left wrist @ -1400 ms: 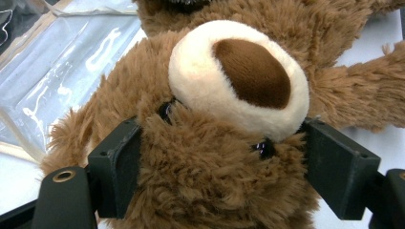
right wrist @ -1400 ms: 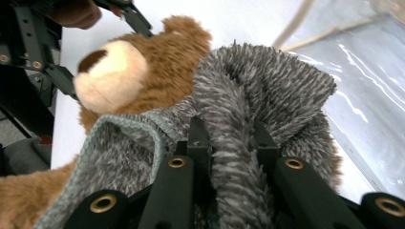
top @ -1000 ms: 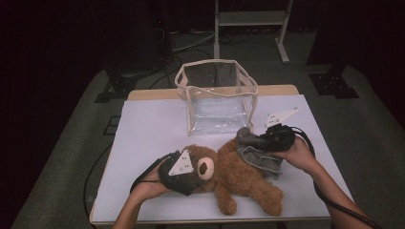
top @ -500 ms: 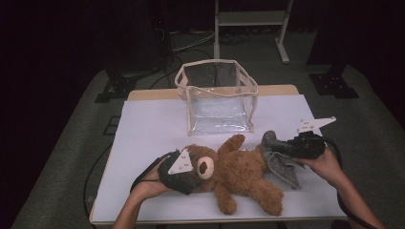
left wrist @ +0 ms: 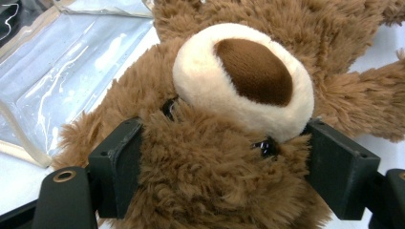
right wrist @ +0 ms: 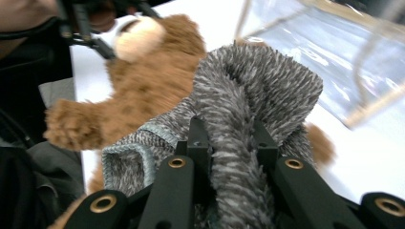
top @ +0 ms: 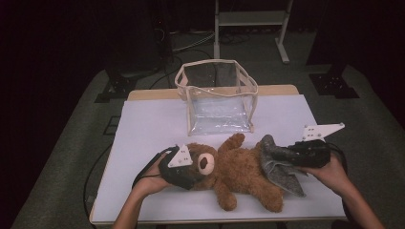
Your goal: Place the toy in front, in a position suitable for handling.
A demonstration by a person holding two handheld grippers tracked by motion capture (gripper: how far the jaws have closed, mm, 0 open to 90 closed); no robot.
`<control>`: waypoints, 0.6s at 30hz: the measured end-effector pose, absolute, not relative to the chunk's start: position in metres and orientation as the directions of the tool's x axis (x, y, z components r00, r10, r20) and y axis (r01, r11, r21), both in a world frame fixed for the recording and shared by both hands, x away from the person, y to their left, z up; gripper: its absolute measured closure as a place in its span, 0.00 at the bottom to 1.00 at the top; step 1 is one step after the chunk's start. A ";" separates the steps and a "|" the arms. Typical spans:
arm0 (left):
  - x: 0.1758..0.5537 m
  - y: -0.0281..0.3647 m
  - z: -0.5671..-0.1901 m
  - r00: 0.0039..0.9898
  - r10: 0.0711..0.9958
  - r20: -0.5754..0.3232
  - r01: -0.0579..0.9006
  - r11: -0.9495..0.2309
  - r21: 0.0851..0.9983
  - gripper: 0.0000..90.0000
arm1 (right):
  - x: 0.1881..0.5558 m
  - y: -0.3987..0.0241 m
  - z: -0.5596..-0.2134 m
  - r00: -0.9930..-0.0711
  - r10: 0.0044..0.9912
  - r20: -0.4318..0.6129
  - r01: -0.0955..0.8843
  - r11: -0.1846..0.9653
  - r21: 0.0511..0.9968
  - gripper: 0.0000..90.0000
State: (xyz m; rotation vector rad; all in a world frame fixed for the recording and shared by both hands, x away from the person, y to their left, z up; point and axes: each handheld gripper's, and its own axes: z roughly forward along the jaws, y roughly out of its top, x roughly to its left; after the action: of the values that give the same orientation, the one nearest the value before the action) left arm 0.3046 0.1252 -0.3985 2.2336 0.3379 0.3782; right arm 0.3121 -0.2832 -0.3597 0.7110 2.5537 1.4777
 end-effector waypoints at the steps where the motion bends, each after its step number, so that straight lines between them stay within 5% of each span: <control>1: 0.306 0.126 -0.399 0.919 0.363 0.154 0.116 -0.622 0.775 0.23 | 0.311 -0.277 -0.359 -0.893 0.431 0.126 0.327 0.431 0.841 0.84; 8: 0.309 0.128 -0.400 0.919 0.371 0.133 0.127 -0.599 0.791 0.23 | 0.316 -0.261 -0.377 -0.902 0.405 0.148 0.342 0.463 0.818 0.84; 18: 0.310 0.128 -0.400 0.919 0.374 0.126 0.134 -0.597 0.791 0.24 | 0.306 -0.291 -0.408 -0.859 0.461 0.222 0.428 0.408 0.807 0.84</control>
State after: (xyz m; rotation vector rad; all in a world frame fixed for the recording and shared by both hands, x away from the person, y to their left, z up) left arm 0.3104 0.1275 -0.3995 2.2061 0.3596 0.3521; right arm 0.3055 -0.2914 -0.4077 0.8229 2.6058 1.4765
